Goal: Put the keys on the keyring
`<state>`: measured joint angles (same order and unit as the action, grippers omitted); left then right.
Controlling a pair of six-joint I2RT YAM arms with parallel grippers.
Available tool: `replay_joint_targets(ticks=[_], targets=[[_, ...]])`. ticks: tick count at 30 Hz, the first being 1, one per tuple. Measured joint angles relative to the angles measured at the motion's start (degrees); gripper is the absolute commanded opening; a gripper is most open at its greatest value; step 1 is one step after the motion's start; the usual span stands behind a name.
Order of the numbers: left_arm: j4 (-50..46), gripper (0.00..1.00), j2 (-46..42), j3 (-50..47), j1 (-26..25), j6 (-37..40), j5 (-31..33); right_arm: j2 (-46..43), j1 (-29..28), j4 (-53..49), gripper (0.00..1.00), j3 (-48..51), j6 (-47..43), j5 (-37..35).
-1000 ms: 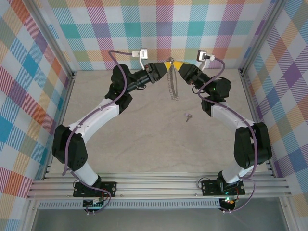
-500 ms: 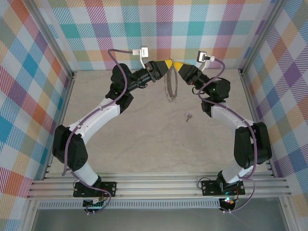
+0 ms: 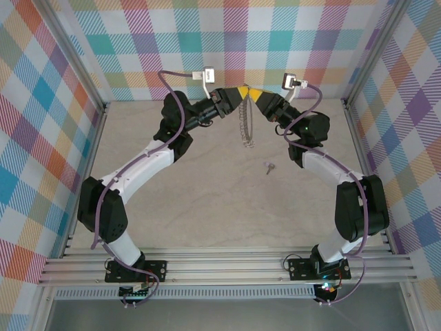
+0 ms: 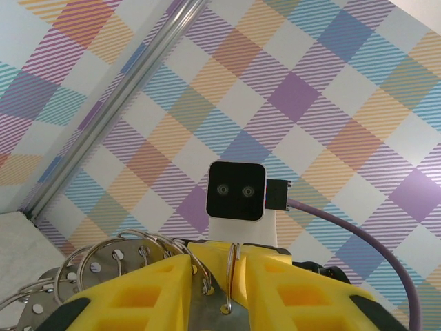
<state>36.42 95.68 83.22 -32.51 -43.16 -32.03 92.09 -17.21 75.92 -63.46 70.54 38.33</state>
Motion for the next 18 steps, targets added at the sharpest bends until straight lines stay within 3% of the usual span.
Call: replay_joint_targets(ticks=[5,18], targets=[[0.04,0.23,0.28,0.31,-0.11,-0.15,-0.13,0.00,0.00,0.00,0.00,0.00,0.28,0.00],[0.44,0.00,0.39,0.33,-0.11,-0.61,-0.46,0.00,0.04,0.35,0.00,0.04,0.63,-0.17]])
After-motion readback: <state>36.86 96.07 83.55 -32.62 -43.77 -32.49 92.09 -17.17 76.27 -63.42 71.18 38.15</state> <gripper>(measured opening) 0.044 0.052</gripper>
